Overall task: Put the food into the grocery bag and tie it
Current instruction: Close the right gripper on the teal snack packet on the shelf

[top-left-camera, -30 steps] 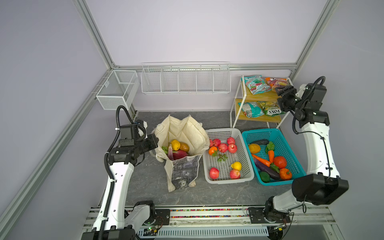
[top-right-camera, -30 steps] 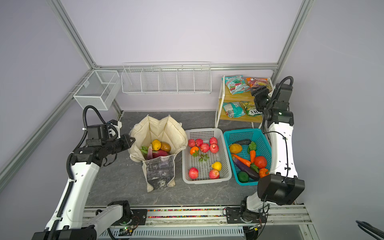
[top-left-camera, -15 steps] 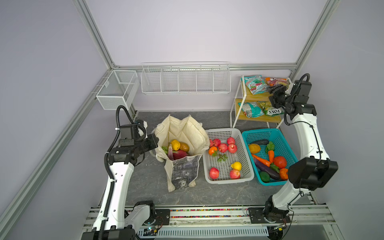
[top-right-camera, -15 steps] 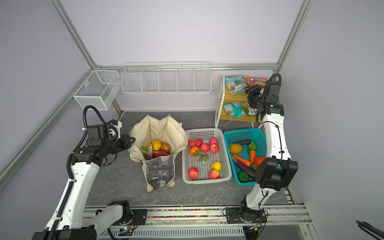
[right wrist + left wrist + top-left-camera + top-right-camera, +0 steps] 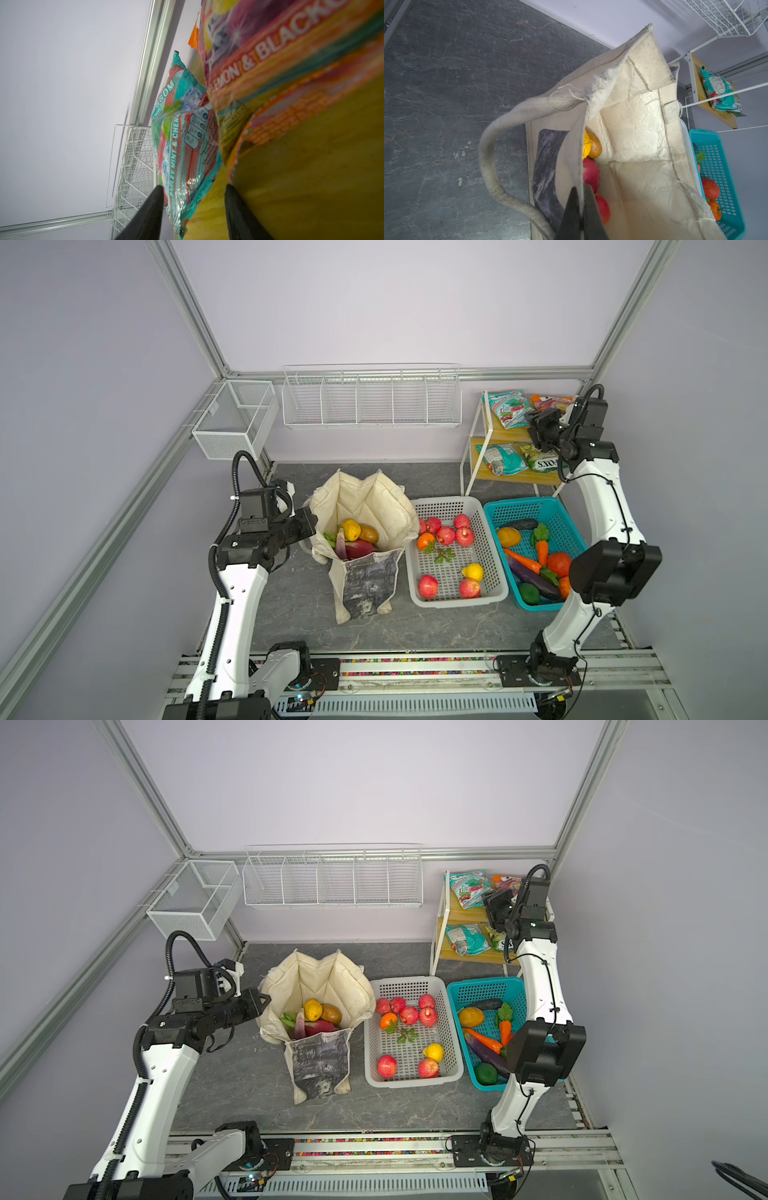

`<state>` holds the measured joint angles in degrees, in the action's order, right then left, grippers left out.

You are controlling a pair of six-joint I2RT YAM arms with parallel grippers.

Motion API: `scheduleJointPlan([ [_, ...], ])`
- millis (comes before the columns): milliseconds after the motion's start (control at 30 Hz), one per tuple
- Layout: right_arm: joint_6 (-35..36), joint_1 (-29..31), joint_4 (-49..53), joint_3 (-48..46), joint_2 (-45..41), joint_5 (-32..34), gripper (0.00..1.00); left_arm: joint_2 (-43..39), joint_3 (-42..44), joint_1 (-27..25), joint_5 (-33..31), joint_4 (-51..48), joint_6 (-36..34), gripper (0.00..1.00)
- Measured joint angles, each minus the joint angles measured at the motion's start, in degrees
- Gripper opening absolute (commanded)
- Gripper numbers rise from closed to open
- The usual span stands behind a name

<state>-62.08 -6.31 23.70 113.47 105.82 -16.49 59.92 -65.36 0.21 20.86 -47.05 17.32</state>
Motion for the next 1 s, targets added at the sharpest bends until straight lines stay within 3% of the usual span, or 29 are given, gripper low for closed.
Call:
scheduleJointPlan([
  [400,-1.4,0.28,-0.22,0.0,0.2,1.51,0.29,0.0,0.0,0.0,0.2,0.02,0.0,0.0],
  [500,-1.62,0.33,-0.37,0.0,0.2,1.86,0.29,0.0,0.0,0.0,0.2,0.02,0.0,0.0],
  [633,-2.34,0.39,-0.87,-0.02,0.2,2.16,0.38,0.0,0.0,0.0,0.2,0.02,0.0,0.0],
  [1000,-3.93,0.42,-2.12,-0.72,0.37,3.21,0.29,0.0,0.0,0.0,0.26,0.02,0.02,0.0],
])
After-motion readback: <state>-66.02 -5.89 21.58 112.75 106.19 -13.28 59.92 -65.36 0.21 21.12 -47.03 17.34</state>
